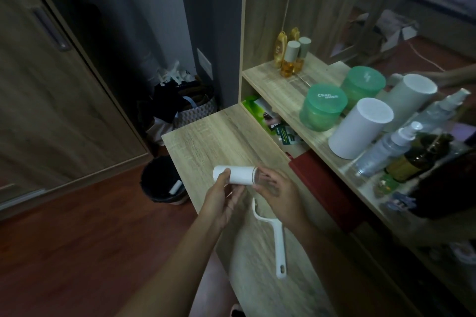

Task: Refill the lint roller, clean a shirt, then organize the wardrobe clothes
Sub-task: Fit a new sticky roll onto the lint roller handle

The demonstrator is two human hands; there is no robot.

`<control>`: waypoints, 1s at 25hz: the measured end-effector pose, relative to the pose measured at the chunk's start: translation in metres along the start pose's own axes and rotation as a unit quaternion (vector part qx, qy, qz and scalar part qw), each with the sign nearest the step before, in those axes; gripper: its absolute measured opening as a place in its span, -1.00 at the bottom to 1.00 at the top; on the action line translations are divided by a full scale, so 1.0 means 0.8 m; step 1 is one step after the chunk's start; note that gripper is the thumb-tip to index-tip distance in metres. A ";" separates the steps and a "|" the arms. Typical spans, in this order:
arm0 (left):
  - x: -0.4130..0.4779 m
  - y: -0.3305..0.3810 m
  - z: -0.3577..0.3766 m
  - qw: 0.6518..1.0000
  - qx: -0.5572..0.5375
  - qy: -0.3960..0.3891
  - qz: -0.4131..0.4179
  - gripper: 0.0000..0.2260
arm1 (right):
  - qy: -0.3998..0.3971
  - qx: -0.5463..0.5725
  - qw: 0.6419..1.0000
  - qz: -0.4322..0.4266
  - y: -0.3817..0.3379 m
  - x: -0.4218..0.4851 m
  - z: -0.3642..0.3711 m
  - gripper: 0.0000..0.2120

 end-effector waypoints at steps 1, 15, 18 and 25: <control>-0.002 -0.002 0.002 1.000 -0.001 0.000 -0.003 -0.83 | 0.001 -0.005 1.000 -0.006 -0.001 0.001 -0.001 -0.56; 0.005 -0.021 0.026 0.961 0.246 -0.076 0.097 -0.53 | 0.050 0.119 0.982 0.140 0.055 0.006 -0.032 -0.85; -0.001 -0.015 0.034 0.924 0.336 -0.106 0.151 -0.67 | 0.082 0.248 0.943 0.205 0.069 0.004 -0.028 -0.82; 0.039 0.021 -0.006 0.513 0.790 -0.025 0.334 -0.68 | 0.074 0.250 0.934 0.246 0.101 -0.002 -0.026 -0.68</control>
Point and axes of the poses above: each hand's wrist, its own x-axis towards the middle knuckle, its own z-axis out of the palm, y = z × x, the point moved 10 cm from there along x, towards the middle knuckle, and after that the axes turned 1 degree about z, right-handed, at the moved point
